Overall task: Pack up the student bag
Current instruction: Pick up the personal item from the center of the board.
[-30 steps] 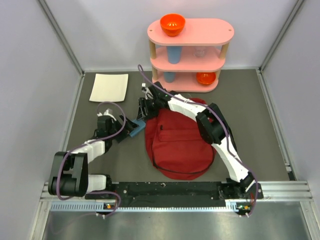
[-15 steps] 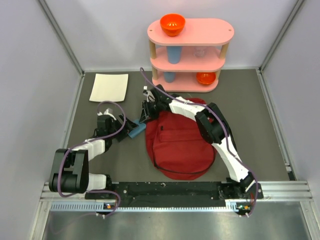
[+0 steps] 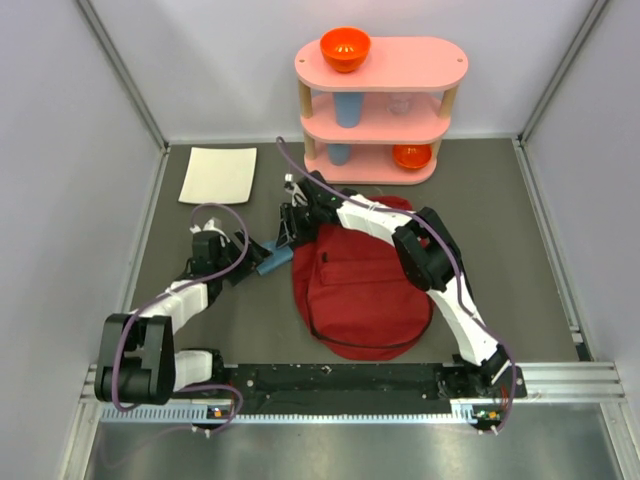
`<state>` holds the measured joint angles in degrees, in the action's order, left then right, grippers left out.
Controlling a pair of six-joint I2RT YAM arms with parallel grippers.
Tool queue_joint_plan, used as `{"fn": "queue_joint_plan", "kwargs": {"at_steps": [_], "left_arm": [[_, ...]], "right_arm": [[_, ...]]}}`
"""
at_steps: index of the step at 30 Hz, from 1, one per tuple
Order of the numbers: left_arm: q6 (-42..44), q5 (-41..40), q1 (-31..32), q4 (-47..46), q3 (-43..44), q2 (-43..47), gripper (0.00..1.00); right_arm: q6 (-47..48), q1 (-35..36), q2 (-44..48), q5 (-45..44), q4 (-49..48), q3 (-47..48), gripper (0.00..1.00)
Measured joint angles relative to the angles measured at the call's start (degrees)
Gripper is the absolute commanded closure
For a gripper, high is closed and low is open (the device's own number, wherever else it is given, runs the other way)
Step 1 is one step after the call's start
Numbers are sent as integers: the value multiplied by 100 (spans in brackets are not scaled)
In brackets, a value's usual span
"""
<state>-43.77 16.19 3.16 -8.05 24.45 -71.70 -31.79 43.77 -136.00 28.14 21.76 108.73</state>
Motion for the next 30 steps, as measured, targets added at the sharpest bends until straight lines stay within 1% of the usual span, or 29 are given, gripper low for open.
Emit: {"fn": "queue_joint_plan", "kwargs": {"at_steps": [2,5,6,10,12,13,14,16,17,18,22,28,29,30], "left_arm": [[44,-59,0,55,-2,74,16],[61,-63,0,79,-2,83,16],[70,-70,0,94,0,81,16],[76,-92,-11,107,0,7,17],[72,-85,-11,74,0,-7,16],[72,-85,-11,72,0,-7,17],[68,-85,-11,72,0,-7,17],[70,-87,-11,76,0,-7,17],[72,-90,-13,76,0,-7,17],[74,-105,-13,81,-2,-4,17],[114,-186,-13,201,-2,85,16],[170,-267,-13,505,-2,459,14],[170,-280,-11,535,-2,533,14],[173,-286,-11,546,-2,575,14]], "right_arm": [[28,-2,0,90,26,0,63],[-20,-2,0,409,7,-55,76],[-42,0,7,492,-37,-120,78],[-256,-24,15,750,-334,-529,77],[-380,-42,28,879,-509,-638,79],[-448,-46,52,925,-612,-688,82],[-509,-46,83,933,-702,-758,88],[-638,-44,177,951,-896,-949,92],[-691,-46,208,957,-957,-1016,99],[-772,-55,240,968,-1056,-1084,100],[-1008,-66,341,1069,-1436,-1244,100],[-1342,-46,610,1300,-2037,-1587,100],[-1381,-44,660,1331,-2124,-1646,91],[-1412,-44,695,1364,-2186,-1674,88]]}}
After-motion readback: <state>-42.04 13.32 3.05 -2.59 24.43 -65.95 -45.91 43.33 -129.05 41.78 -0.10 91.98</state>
